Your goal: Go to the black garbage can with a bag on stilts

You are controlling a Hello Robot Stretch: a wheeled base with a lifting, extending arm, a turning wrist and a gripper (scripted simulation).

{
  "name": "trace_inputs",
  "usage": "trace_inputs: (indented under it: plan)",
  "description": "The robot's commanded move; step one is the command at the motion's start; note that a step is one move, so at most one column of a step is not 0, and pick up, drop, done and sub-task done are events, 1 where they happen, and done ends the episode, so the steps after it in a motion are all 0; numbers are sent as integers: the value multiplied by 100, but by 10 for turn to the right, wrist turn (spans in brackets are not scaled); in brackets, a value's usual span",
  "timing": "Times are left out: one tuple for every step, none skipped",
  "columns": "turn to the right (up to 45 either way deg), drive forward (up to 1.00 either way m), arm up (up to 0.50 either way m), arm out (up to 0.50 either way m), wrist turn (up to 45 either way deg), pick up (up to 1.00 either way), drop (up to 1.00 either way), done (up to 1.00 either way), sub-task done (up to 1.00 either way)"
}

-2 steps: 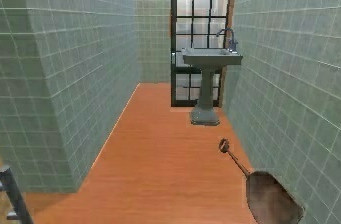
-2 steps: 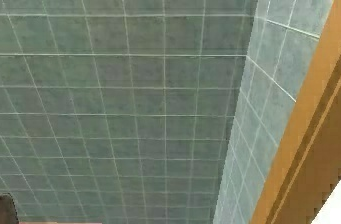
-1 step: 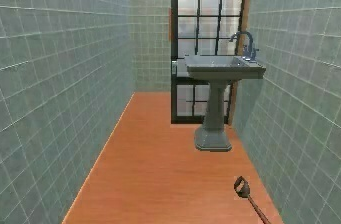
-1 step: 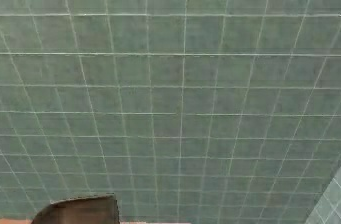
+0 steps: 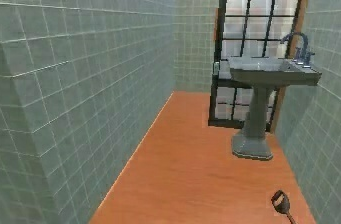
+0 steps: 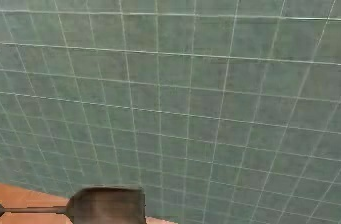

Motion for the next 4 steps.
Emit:
trace_inputs:
  plan:
    - [0, 100, 0, 0, 0, 0, 0, 0, 0]
    - [0, 100, 0, 0, 0, 0, 0, 0, 0]
    - [0, 60, 0, 0, 0, 0, 0, 0, 0]
    - [60, 0, 0, 0, 0, 0, 0, 0, 0]
